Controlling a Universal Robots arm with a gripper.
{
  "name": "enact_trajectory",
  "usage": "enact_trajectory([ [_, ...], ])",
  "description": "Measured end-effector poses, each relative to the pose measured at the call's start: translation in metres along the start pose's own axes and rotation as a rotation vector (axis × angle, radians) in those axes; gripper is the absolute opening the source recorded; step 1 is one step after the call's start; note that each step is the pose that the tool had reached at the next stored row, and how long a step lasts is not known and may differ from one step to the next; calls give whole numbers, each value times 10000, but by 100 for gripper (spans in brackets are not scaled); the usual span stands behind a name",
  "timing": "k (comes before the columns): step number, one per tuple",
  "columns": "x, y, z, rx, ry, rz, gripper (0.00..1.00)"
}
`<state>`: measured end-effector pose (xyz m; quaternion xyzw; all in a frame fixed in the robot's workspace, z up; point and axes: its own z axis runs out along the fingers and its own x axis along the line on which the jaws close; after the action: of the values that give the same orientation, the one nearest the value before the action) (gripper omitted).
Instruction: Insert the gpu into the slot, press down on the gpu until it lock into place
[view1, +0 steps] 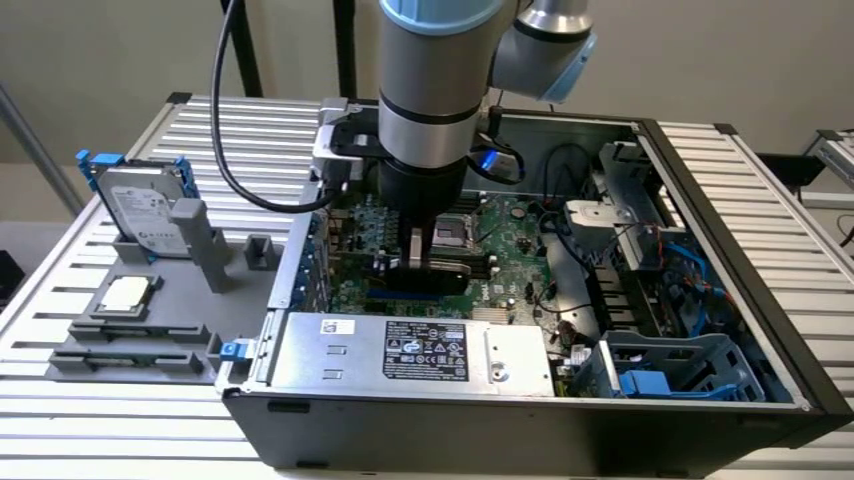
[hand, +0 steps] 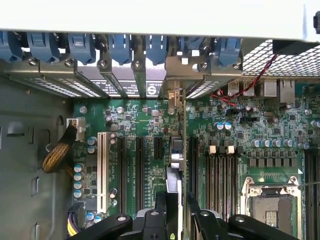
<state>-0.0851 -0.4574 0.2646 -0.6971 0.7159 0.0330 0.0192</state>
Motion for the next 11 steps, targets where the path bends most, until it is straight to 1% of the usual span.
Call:
enact_trajectory([
  [11,0,1,40,0,0,0,26],
])
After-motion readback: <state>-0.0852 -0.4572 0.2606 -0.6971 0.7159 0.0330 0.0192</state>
